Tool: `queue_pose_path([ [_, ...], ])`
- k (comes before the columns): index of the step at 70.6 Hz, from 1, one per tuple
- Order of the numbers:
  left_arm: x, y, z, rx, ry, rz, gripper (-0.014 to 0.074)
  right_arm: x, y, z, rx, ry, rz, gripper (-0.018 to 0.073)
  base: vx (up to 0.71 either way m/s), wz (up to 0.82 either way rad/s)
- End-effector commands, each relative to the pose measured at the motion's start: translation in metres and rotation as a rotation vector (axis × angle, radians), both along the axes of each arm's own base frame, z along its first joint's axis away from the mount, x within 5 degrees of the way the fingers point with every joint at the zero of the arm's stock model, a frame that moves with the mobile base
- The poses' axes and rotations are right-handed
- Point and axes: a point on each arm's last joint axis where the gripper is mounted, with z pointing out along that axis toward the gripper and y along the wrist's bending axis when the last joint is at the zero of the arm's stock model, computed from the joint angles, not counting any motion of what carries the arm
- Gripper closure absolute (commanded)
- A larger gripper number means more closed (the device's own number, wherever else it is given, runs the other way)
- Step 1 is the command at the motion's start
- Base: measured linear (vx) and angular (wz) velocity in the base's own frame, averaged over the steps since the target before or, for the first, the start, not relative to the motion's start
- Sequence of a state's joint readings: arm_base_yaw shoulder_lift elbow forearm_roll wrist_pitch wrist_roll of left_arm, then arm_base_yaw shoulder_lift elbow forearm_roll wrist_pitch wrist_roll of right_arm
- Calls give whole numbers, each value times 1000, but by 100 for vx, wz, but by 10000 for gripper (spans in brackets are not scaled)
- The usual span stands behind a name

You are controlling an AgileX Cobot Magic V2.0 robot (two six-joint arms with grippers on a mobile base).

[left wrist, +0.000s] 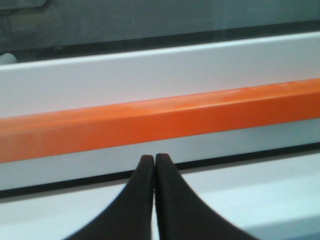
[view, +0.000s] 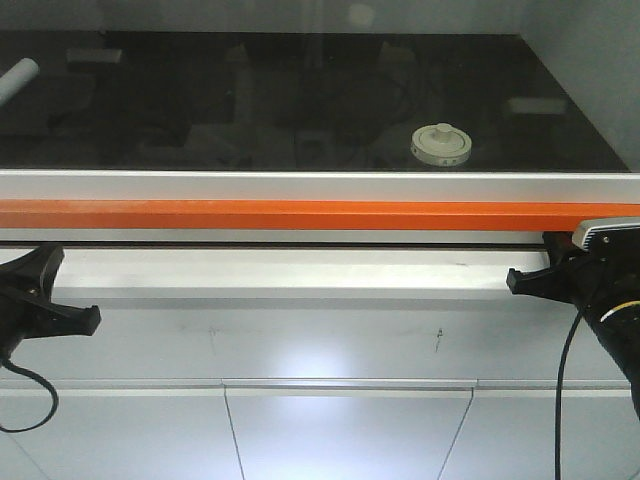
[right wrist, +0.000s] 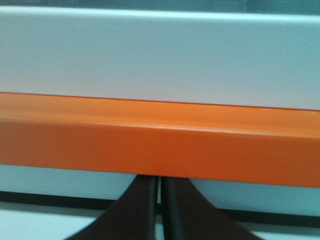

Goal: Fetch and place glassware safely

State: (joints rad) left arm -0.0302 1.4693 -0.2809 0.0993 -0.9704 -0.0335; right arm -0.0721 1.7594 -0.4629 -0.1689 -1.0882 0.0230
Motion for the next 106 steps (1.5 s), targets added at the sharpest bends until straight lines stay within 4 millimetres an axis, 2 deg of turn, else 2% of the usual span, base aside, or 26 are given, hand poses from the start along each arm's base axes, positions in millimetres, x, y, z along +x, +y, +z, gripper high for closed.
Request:
queue_pose_path([
  [1, 10, -2, 6, 1, -125, -10, 603, 5, 0, 29, -2, -197, 7, 560, 0, 0],
  [10, 16, -1, -8, 7, -132, 6, 603, 5, 0, 29, -2, -197, 7, 560, 0, 0],
  [25, 27, 0, -15, -5, -164, 25, 603, 5, 0, 28, -2, -194, 7, 560, 0, 0],
  [49, 53, 2, -8, -8, -149, 55, 603, 5, 0, 28, -2, -192, 7, 560, 0, 0],
  [68, 68, 1, 2, -11, -210, 51, 603, 5, 0, 28, -2, -189, 7, 560, 0, 0],
  [88, 71, 1, 9, -13, -241, 51, 603, 5, 0, 28, -2, -195, 7, 560, 0, 0],
  [106, 67, 1, 27, -17, -299, 51, 603, 4, 0, 35, -2, -226, 8, 560, 0, 0],
])
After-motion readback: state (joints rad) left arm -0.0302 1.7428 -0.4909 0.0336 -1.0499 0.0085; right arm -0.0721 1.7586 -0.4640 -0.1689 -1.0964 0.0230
